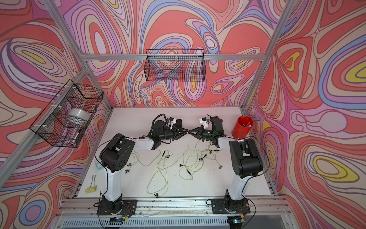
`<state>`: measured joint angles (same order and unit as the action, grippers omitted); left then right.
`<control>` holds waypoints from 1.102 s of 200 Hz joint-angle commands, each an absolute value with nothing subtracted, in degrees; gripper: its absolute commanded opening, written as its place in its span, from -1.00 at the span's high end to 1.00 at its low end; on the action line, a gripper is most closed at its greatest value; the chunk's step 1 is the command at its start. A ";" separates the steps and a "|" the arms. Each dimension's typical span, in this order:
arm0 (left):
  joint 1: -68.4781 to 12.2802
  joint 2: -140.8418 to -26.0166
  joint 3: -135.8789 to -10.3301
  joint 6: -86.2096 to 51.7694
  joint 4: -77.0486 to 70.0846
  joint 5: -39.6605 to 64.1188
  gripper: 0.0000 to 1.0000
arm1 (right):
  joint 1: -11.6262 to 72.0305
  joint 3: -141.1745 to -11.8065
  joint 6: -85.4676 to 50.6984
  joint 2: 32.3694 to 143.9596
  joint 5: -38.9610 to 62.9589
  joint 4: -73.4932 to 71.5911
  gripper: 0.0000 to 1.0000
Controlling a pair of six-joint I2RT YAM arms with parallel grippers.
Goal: Plug wired earphones into phones
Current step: Pick up the wired earphone from the center of the board, then move the phone to the center of the board.
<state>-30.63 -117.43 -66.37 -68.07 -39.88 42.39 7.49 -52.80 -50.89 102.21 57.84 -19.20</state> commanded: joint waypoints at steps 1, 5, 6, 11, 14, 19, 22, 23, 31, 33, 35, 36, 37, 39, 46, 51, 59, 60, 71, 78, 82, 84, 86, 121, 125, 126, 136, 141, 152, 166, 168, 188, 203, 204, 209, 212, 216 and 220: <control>-29.19 -113.62 -73.15 -54.51 -16.13 36.78 -0.17 | 7.66 -55.40 -38.78 97.20 49.06 -2.91 1.00; -29.22 -113.49 -75.10 -51.41 -10.64 34.61 -0.21 | 7.69 -55.59 -37.25 96.27 47.40 -0.75 1.00; -29.20 -113.48 -75.52 -50.40 -9.41 34.05 -0.22 | 7.67 -55.61 -36.90 96.08 46.95 -0.29 1.00; -29.23 -113.62 -78.48 -46.69 -3.12 31.17 -0.25 | 7.66 -55.76 -35.28 95.18 44.88 2.01 1.00; -29.19 -113.84 -80.10 -44.54 0.41 29.22 -0.28 | 7.69 -55.80 -34.48 94.66 43.88 3.14 1.00; -29.20 -114.42 -82.50 -41.81 5.05 26.60 -0.32 | 7.66 -55.81 -33.39 93.94 42.50 4.84 1.00; -29.24 -114.85 -83.83 -40.68 7.43 25.00 -0.34 | 7.65 -55.74 -32.86 93.56 41.63 5.58 1.00; -29.21 -114.99 -84.28 -40.25 8.02 24.59 -0.35 | 7.69 -55.73 -32.65 93.40 41.34 5.87 1.00; -29.16 -116.36 -87.47 -37.91 12.43 21.03 -0.39 | 7.65 -55.43 -31.64 92.55 40.10 7.19 1.00; -29.18 -116.78 -88.12 -37.40 13.39 20.22 -0.40 | 7.67 -55.34 -31.58 92.37 39.97 7.58 1.00; -29.18 -117.11 -88.94 -36.93 14.07 19.67 -0.41 | 7.65 -55.30 -31.47 92.26 39.79 7.85 1.00; -29.18 -117.40 -89.29 -36.57 14.37 19.33 -0.42 | 7.69 -55.25 -31.34 92.14 39.54 7.97 1.00; -29.18 -117.63 -89.65 -36.26 14.57 19.07 -0.42 | 7.67 -55.22 -31.27 92.08 39.37 8.11 1.00; -29.16 -117.96 -90.39 -35.76 15.42 18.54 -0.44 | 7.67 -55.09 -31.09 91.93 39.24 8.31 1.00; -29.16 -119.60 -92.82 -34.20 18.08 17.03 -0.48 | 7.65 -54.73 -30.80 91.47 38.70 8.88 1.00; -29.12 -120.76 -94.51 -33.37 19.45 15.94 -0.51 | 7.71 -54.44 -30.64 91.20 38.43 9.02 1.00; -29.20 -122.67 -97.36 -32.21 21.64 14.23 -0.56 | 7.66 -53.86 -30.54 90.83 38.14 9.04 1.00; -29.23 -122.99 -97.72 -32.15 21.98 14.06 -0.56 | 7.70 -53.78 -30.56 90.77 38.10 9.05 1.00; -29.21 -125.24 -100.94 -31.17 24.31 11.88 -0.66 | 7.72 -53.18 -30.37 90.15 37.68 9.36 1.00; -29.18 -126.47 -102.57 -30.74 25.25 10.94 -0.76 | 7.66 -52.93 -30.17 89.77 37.37 9.61 1.00; -29.20 -126.98 -103.40 -30.55 25.59 10.48 -0.81 | 7.65 -52.71 -30.08 89.54 37.18 9.70 1.00; -29.21 -127.33 -103.79 -30.40 25.80 10.16 -0.85 | 7.69 -52.73 -30.06 89.42 37.13 9.68 1.00; -29.19 -127.59 -104.15 -30.28 25.96 10.01 -0.89 | 7.68 -52.56 -30.02 89.33 37.10 9.78 1.00; -29.57 -131.55 -110.13 -28.24 29.40 5.43 -1.00 | 7.72 -52.03 -29.40 89.21 36.48 10.20 1.00; -29.62 -131.99 -110.79 -28.08 29.87 4.80 -1.00 | 7.70 -52.04 -29.35 89.29 36.50 10.20 1.00; -29.66 -132.09 -110.98 -28.01 29.96 4.68 -0.99 | 7.71 -52.04 -29.35 89.29 36.49 10.24 1.00; -29.88 -133.19 -112.43 -27.37 30.89 3.55 -1.00 | 7.68 -51.88 -29.38 89.23 36.50 10.17 1.00; -29.88 -133.81 -113.18 -27.25 31.37 3.04 -0.99 | 7.69 -51.79 -29.43 89.14 36.49 10.19 1.00; -30.06 -135.08 -114.52 -26.93 31.73 2.87 -1.00 | 7.69 -51.55 -29.36 88.88 36.35 10.03 1.00; -30.30 -136.66 -116.34 -26.65 32.32 3.45 -0.99 | 7.67 -51.19 -29.47 88.56 35.96 10.11 1.00; -30.43 -136.84 -116.67 -26.53 32.42 3.43 -0.99 | 7.65 -51.12 -29.45 88.45 35.95 10.17 1.00; -31.59 -138.83 -119.84 -24.93 33.68 2.23 -0.98 | 7.73 -50.54 -29.51 88.19 35.60 10.08 1.00; -32.44 -140.72 -122.49 -24.40 34.72 1.47 -0.96 | 7.66 -50.36 -29.70 88.37 35.60 9.87 1.00; -32.44 -140.89 -122.77 -24.41 34.85 1.40 -0.96 | 7.65 -50.36 -29.70 88.35 35.60 9.86 1.00; -32.59 -141.78 -123.94 -24.30 35.59 1.08 -0.96 | 7.65 -50.20 -29.70 88.41 35.60 9.77 1.00; -32.60 -142.31 -124.82 -24.32 36.19 0.85 -0.96 | 7.69 -50.19 -29.66 88.45 35.60 9.78 1.00; -32.72 -143.09 -126.10 -24.33 37.09 0.40 -0.96 | 7.65 -50.19 -29.70 88.42 35.51 9.85 1.00; -32.72 -143.76 -127.35 -24.47 38.12 -0.04 -0.97 | 7.65 -50.19 -29.63 88.48 35.59 9.89 1.00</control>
<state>-31.77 -139.52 -122.02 -26.33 31.81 3.07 7.57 -51.11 -30.46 89.67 36.36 9.87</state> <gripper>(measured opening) 0.982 0.083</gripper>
